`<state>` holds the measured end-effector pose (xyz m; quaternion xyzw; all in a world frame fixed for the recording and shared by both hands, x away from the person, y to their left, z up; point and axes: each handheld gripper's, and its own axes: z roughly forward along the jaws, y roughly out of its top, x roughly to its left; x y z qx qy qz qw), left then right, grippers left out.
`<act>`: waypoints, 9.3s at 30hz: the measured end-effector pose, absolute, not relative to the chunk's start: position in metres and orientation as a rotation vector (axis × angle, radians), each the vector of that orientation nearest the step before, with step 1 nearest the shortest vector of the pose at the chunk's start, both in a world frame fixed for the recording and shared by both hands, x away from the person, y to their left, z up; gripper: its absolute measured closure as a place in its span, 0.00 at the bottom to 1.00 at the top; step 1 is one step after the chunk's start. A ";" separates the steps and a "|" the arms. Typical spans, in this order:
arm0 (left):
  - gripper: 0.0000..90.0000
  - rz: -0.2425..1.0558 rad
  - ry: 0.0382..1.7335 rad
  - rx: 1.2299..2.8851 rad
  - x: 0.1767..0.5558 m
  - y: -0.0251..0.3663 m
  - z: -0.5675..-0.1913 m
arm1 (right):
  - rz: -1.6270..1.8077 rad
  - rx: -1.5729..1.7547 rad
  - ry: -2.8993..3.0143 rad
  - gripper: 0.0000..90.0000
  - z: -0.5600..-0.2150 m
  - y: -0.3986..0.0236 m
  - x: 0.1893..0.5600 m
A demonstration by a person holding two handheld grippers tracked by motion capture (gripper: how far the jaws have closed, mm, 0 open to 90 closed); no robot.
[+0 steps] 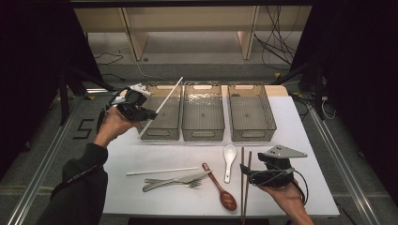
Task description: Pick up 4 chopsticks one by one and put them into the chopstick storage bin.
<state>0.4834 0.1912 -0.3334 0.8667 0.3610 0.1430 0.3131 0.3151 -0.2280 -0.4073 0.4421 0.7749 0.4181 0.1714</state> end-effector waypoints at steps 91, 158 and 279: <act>0.59 0.380 1.157 2.264 0.522 0.198 -0.391 | 1.194 1.269 2.205 0.25 -0.408 -0.231 0.315; 0.74 0.005 0.661 2.949 0.418 0.156 -0.459 | 1.187 1.242 2.217 0.26 -0.406 -0.228 0.313; 0.93 0.475 1.203 2.166 0.545 0.213 -0.360 | 1.193 1.271 2.212 0.26 -0.408 -0.232 0.315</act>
